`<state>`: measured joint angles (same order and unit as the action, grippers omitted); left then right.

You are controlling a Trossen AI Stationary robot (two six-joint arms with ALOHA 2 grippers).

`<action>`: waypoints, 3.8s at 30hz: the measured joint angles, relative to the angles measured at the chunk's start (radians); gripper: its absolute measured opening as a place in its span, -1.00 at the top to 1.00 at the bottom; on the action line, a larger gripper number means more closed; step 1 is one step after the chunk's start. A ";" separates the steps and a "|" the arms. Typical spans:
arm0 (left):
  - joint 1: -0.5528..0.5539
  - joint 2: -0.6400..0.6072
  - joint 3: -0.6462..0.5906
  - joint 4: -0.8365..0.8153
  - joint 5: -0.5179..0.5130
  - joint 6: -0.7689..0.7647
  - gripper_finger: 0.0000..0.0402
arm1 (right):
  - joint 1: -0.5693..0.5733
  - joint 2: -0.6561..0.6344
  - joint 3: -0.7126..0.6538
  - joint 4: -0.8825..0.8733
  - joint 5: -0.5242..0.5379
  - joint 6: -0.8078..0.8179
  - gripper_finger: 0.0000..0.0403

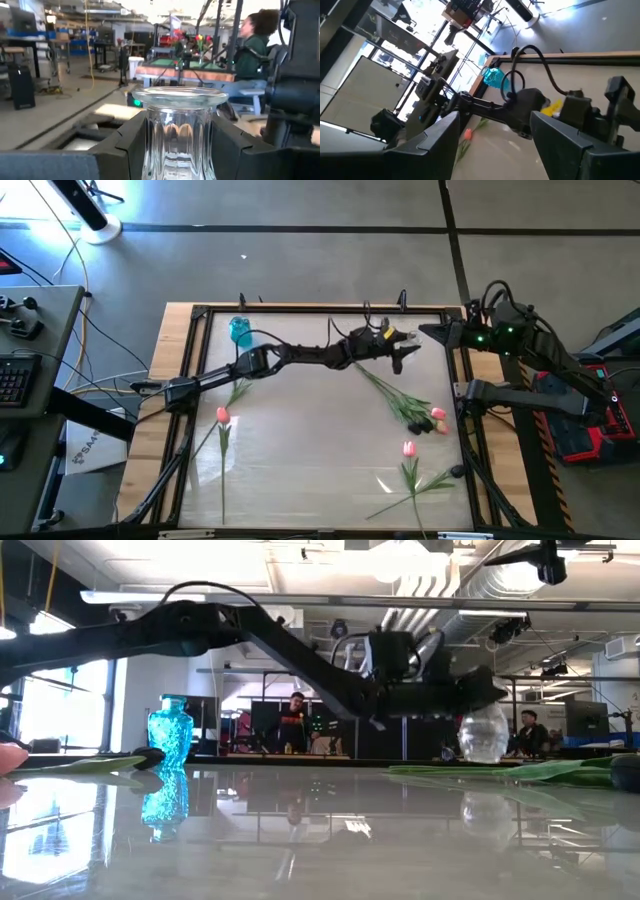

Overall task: Sort flowers into vase by color
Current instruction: Adjust the transparent vase, then put the pink flower into the transparent vase

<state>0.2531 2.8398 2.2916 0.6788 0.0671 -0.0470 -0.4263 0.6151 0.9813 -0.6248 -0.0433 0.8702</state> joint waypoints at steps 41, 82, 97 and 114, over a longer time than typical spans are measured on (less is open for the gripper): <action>-0.007 -0.100 0.001 -0.375 0.049 0.025 -0.58 | 0.003 0.000 0.000 -0.230 -0.028 0.083 -0.15; -0.072 -0.372 -0.007 -1.337 0.138 0.137 -0.06 | 0.003 -0.002 0.000 -0.224 -0.071 -0.134 -0.15; -0.088 -0.289 -0.006 -1.252 0.012 0.100 0.14 | 0.009 0.040 0.000 -0.217 -0.059 -0.111 -0.15; -0.122 -0.232 -0.006 -1.183 -0.016 0.216 0.26 | 0.063 0.040 0.000 -0.212 -0.035 -0.040 0.02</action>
<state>0.1315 2.6080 2.2860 -0.5039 0.0508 0.1695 -0.3637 0.6556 0.9810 -0.8364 -0.0784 0.8299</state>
